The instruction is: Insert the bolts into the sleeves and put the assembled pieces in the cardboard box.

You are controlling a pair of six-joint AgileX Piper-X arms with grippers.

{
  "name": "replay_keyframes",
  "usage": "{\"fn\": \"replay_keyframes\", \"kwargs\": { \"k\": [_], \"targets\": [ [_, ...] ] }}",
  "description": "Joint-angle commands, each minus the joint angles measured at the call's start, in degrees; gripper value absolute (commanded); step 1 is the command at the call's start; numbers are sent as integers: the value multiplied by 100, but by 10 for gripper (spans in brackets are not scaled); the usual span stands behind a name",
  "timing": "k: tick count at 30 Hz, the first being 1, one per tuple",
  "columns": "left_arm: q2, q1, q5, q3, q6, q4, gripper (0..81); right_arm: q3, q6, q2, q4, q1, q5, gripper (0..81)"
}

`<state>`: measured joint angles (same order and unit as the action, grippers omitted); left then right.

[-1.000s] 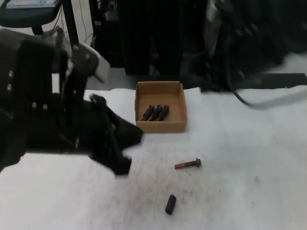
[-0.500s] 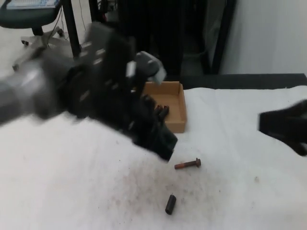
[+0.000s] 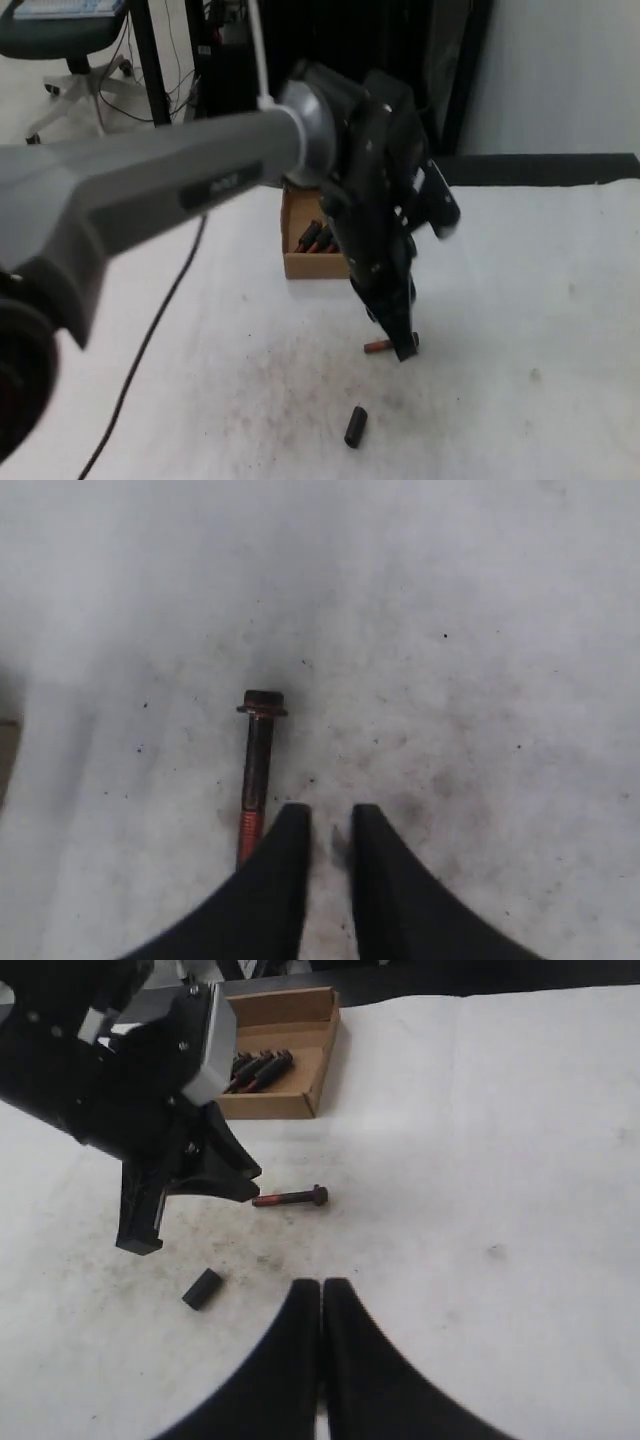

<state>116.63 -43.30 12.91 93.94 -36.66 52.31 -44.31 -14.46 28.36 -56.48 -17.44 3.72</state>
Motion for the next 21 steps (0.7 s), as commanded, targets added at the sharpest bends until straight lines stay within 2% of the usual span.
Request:
{"fn": "replay_keyframes", "kwargs": {
  "k": [1,3,7,17,21],
  "targets": [
    [37,-21,-165,72,-132,-71,316,2,326,-167,-29,385,205,8],
    [99,-21,-165,72,-256,-201,375,2,382,-228,-49,614,436,8],
    [256,-21,-165,72,-583,-601,381,2,418,-308,-220,965,744,8],
    [682,-11,-192,61,-713,-879,381,2,418,-329,-287,956,781,8],
    [736,5,-586,61,-729,-914,381,2,418,-329,-287,956,781,8]
  ]
}}
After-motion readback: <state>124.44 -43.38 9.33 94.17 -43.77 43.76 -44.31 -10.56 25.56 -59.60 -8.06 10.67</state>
